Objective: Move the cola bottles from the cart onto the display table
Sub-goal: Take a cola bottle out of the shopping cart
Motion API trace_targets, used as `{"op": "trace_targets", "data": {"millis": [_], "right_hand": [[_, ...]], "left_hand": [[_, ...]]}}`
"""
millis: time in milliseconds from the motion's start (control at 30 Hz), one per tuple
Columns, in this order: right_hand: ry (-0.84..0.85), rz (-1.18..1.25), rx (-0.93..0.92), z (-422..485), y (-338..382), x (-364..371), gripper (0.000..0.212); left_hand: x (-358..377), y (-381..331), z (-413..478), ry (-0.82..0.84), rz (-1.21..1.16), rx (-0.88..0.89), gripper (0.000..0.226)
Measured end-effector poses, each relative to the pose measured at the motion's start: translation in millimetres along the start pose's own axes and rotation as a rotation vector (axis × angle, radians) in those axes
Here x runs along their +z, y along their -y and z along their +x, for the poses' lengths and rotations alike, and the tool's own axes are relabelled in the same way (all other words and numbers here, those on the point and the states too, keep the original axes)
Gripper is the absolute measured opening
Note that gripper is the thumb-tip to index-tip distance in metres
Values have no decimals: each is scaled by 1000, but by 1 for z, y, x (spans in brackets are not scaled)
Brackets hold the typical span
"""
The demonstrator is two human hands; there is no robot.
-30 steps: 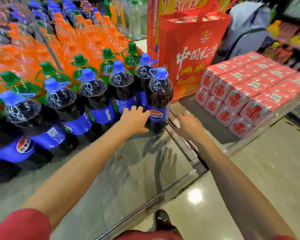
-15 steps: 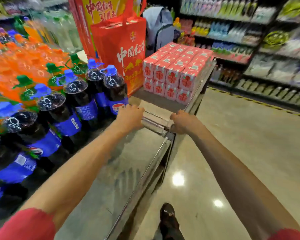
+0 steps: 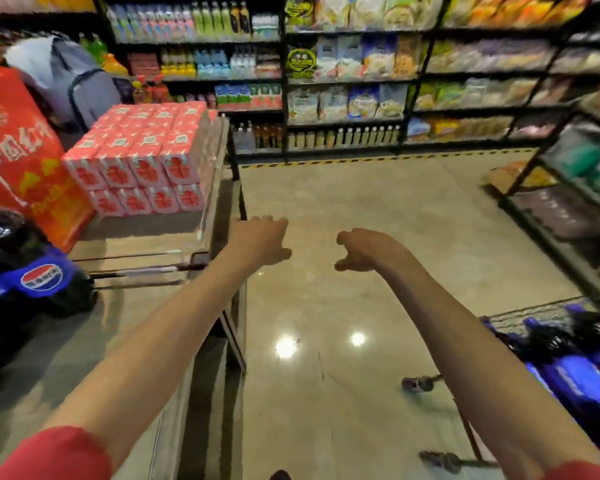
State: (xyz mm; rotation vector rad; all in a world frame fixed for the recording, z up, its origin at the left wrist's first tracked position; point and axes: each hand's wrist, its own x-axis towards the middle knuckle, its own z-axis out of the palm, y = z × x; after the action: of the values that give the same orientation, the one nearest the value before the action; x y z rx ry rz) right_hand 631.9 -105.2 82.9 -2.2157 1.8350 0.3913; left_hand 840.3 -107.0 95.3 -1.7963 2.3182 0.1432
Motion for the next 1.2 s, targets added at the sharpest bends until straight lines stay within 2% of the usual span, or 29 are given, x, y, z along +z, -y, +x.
{"op": "trace_targets", "data": {"millis": [200,433,633,800,1000,1200], "right_hand": [[-25,74,237,-92,-123,32,64],[-66,145,427,-226,-252,74,65],[-76,182,542,-336,-343,110,52],[-50,209,631,-401,-410,126,61],[-58,230,723,-452,-485,139,60],[-35,228,781,-480,-563,153,57]], "left_hand": [[-14,-147,10,-45,60,204,58],[-23,-330,-19,-83,89,410,61],[-16,-475,-45,-107,115,549,60],[-19,-568,-61,-79,112,678,56],[-29,-663,-58,-103,124,783,47],[-35,-758,-37,-101,155,825,47]]}}
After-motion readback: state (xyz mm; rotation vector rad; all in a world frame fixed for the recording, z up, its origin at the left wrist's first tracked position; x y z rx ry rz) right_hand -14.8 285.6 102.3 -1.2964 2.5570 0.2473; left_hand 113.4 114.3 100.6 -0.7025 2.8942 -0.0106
